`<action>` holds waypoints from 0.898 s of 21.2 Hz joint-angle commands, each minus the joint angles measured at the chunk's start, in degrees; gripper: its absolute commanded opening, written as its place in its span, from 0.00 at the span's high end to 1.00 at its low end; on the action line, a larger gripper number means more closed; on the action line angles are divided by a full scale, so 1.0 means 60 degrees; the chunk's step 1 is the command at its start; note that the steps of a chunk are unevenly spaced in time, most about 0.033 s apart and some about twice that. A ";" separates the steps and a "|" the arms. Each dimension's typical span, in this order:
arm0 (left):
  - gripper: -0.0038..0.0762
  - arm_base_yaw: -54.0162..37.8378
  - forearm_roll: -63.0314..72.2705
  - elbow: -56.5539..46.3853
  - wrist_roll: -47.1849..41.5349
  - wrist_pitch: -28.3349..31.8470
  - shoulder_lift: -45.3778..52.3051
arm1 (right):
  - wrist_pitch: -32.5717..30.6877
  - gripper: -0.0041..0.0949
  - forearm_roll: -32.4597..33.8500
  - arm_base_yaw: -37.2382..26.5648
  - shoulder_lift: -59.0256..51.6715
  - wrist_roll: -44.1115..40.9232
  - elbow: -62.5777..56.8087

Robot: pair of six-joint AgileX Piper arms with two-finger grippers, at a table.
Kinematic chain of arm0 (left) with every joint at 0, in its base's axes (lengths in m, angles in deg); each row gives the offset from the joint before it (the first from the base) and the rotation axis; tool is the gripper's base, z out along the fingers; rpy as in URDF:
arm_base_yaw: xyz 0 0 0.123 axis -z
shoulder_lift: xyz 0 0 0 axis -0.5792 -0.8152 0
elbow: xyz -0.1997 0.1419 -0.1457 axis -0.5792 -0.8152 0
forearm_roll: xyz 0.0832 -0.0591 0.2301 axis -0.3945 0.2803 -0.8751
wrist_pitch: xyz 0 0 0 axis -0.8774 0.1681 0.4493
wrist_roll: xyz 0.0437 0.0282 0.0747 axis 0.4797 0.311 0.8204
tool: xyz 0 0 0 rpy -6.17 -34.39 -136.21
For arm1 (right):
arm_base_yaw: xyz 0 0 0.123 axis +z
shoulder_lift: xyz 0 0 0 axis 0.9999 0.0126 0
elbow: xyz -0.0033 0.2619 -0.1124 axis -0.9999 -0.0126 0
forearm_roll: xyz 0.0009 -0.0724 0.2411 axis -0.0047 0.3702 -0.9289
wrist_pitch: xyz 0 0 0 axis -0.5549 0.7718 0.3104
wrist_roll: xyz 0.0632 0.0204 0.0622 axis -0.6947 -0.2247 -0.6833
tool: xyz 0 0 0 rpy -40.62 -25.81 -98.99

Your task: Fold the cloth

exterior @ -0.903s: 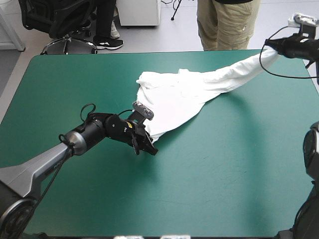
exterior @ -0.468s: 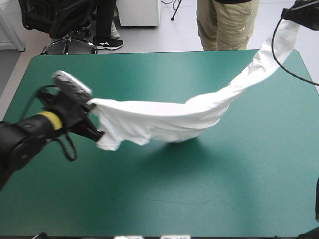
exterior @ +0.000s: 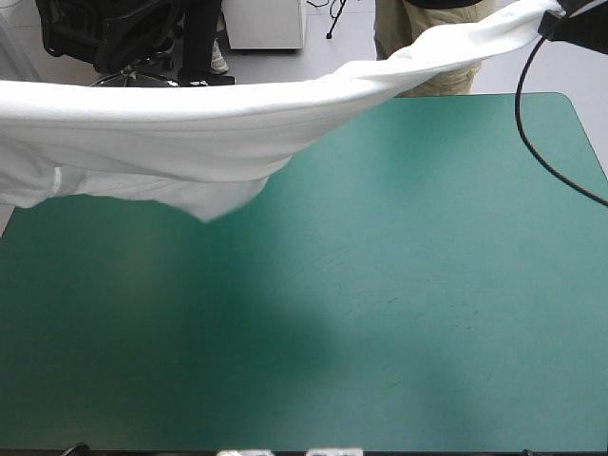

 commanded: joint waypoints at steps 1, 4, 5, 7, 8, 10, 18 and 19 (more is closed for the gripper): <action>0.96 0.0015 -0.0190 0.1072 0.0266 0.0880 -0.0360 | 0.0260 0.98 -0.0014 -0.0079 -0.1448 0.0377 0.0257; 0.96 0.0015 -0.0164 0.1524 0.0390 0.0906 -0.0578 | -0.0075 0.98 0.0534 -0.0079 -0.2163 0.0218 0.0257; 0.96 0.0015 -0.0150 0.1660 0.0471 0.0822 -0.0681 | -0.0201 0.98 0.0760 -0.0079 -0.2398 0.0065 0.0257; 0.96 0.0015 -0.0052 0.2262 0.0679 0.0233 -0.1091 | -0.0679 0.98 0.1727 -0.0079 -0.2902 -0.0516 0.0257; 0.96 0.0015 -0.0094 0.2519 0.0672 -0.0309 -0.1438 | -0.1234 0.98 0.2373 -0.0079 -0.3079 -0.1021 0.0257; 0.96 0.0015 -0.0094 0.2367 0.0514 -0.1430 -0.2028 | -0.2509 0.98 0.3027 -0.0045 -0.3129 -0.1468 0.0150; 0.96 -0.0044 -0.0019 -0.0672 -0.0744 -0.1381 -0.6397 | -0.1960 0.98 0.2976 -0.0045 -0.2643 -0.1130 -0.3601; 0.96 -0.0108 0.0056 -0.0649 -0.0793 -0.1117 -0.6990 | -0.1618 0.98 0.2976 -0.0045 -0.2477 -0.1085 -0.4018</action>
